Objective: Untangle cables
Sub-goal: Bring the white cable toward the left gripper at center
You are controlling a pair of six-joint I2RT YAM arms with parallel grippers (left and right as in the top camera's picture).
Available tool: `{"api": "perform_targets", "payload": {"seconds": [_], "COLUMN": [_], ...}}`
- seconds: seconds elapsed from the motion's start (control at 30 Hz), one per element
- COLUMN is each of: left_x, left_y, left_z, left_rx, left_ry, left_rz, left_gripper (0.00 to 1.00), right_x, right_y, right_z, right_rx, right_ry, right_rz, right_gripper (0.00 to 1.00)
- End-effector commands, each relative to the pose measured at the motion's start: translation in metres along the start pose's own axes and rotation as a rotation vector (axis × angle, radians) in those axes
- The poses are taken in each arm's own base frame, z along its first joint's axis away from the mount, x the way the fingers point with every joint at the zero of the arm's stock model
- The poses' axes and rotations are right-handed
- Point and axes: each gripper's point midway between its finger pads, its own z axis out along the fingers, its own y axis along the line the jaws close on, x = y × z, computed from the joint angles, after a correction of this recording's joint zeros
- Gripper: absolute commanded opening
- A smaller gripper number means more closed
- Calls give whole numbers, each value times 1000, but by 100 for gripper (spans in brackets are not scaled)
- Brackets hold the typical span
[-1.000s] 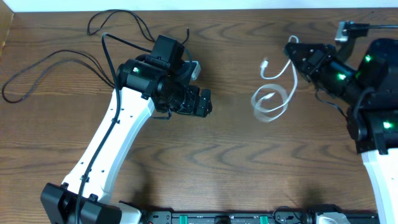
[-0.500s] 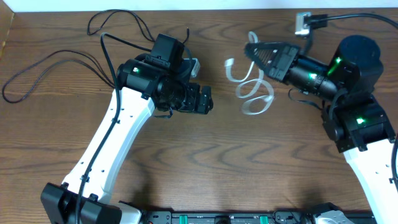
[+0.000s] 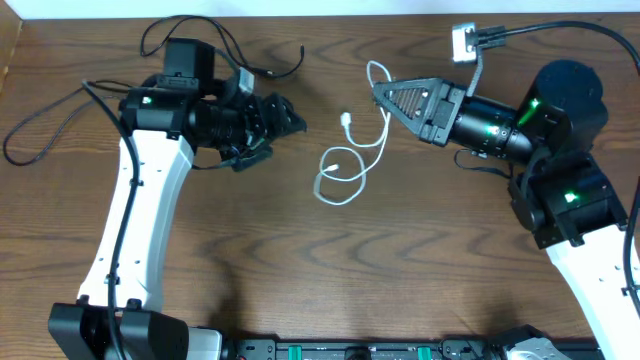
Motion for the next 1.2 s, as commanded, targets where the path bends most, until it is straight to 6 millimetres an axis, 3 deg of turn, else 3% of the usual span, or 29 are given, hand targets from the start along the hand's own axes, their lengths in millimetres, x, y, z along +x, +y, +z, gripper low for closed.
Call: {"api": "perform_targets", "payload": {"seconds": [0.0,0.17,0.37,0.57,0.7,0.87,1.0,1.17], "left_x": [9,29,40,41,42,52,56,56], "left_y": [-12,-19,-32,-33,-34,-40,-42,-42], "left_z": [0,-2,-3,-2,-1,2,4,4], "left_rx": [67,95,151,145,145,144,142,142], "left_ry": [61,169,237,243,246,278,291,290], "left_rz": [-178,-393,-391,-429,-427,-413,-403,-403], "left_gripper": [86,86,85,85,78,72,60,60], "right_x": [9,13,12,15,19,15,12,11], "right_y": [27,35,34,61,76,74,72,69], "right_z": [4,12,18,23,25,26,27,27], "right_rx": [-77,-92,-77,-168,-217,-198,-188,-168], "right_ry": [25,14,-11,-25,-26,-57,-71,-87], "right_rz": [-84,-147,-150,-208,-235,-231,-233,-340], "right_gripper": [2,1,2,2,2,1,2,1]}}
